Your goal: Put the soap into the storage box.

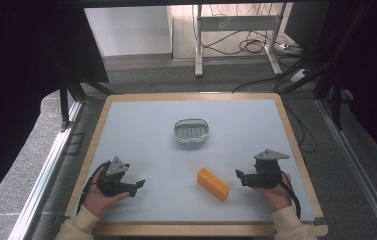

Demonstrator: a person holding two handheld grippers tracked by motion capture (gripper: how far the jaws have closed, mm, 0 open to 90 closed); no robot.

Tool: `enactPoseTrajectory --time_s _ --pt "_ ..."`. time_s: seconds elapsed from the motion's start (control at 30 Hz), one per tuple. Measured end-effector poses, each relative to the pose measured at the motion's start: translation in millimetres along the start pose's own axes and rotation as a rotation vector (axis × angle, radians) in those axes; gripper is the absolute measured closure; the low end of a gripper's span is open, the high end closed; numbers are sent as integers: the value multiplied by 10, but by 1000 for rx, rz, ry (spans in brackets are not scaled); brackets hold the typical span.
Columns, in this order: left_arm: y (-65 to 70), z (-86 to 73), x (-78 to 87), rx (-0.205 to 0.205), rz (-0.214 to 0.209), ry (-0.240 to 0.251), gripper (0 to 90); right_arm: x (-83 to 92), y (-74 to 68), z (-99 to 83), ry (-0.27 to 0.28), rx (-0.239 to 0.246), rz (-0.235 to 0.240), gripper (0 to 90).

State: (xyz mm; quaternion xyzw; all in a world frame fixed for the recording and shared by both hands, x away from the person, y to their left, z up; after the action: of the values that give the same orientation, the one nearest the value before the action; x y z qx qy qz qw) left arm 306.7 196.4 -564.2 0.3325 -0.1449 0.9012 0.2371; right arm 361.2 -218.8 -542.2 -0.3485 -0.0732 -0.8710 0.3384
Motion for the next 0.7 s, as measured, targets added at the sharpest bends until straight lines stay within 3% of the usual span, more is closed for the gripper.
enactPoseTrajectory --time_s 0.13,0.33,0.7 --pt "14 -16 -5 -15 8 5 174 10 14 -32 -6 -11 11 99" --pt "26 -36 27 -19 2 11 176 43 44 -30 1 14 20 115" --pt "65 -7 52 -22 -18 20 176 41 74 -57 1 16 3 154"
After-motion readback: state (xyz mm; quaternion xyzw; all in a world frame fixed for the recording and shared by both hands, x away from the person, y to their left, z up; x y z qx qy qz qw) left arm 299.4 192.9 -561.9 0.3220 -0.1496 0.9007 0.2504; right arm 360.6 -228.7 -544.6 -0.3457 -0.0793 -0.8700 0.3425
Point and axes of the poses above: each handheld gripper's, and its own axes: x roughly backward along the jaws, z roughly out of its top, y roughly to its right, the point moved 6 cm from there along -x, roughly forward along the jaws, and after that the axes turned 9 degrees about z, right-handed, at the moved point
